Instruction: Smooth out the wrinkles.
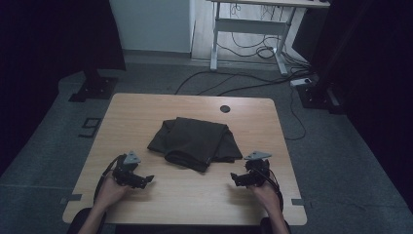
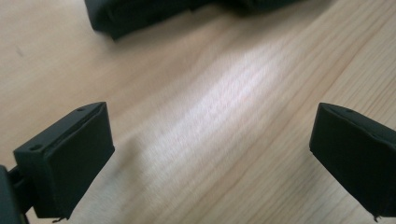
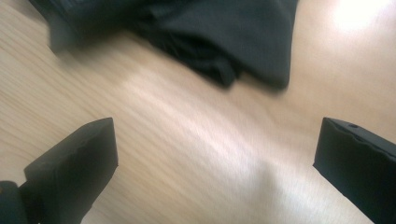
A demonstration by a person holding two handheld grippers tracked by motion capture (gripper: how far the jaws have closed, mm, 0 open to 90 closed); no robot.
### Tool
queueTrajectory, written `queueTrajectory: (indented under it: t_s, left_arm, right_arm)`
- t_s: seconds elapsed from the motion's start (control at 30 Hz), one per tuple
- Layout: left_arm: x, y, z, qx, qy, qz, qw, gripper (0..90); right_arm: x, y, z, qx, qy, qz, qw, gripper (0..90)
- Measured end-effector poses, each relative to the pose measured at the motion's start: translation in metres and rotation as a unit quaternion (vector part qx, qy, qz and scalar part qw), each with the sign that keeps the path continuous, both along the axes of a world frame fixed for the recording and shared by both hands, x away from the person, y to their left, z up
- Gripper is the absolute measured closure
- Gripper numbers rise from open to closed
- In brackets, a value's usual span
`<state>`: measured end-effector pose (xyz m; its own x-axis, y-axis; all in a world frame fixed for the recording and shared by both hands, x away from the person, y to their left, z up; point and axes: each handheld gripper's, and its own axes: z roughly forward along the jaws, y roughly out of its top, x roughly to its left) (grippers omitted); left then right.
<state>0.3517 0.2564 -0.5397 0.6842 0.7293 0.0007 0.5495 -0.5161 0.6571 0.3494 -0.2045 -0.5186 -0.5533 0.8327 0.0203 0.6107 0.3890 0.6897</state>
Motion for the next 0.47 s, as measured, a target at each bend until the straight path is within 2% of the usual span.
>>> queueTrajectory:
  t_s: [0.07, 0.1, 0.23, 0.27, 0.47]
  left_arm:
    - [0.0, -0.001, -0.006, 0.005, 0.007, -0.002, 1.0, 0.0]
    - [0.001, 0.0, -0.008, -0.003, 0.005, -0.002, 1.0, 0.0]
    - [0.0, -0.001, -0.009, -0.003, 0.003, -0.004, 1.0, 0.0]
    - [0.0, -0.001, -0.009, -0.003, 0.002, -0.002, 1.0, 0.0]
    - [-0.001, -0.002, -0.009, -0.003, 0.002, 0.007, 1.0, 0.0]
  right_arm:
    - [-0.001, -0.004, -0.01, 0.001, 0.01, -0.007, 0.9999, 0.0]
    - [-0.001, -0.006, -0.015, -0.003, 0.013, -0.012, 0.9998, 0.0]
    - [-0.002, -0.011, -0.032, -0.013, 0.017, -0.038, 0.9991, 0.0]
    - [-0.003, -0.012, -0.034, -0.01, 0.003, -0.039, 0.9992, 0.0]
    - [-0.003, -0.014, -0.038, 0.002, -0.016, -0.047, 0.9988, 0.0]
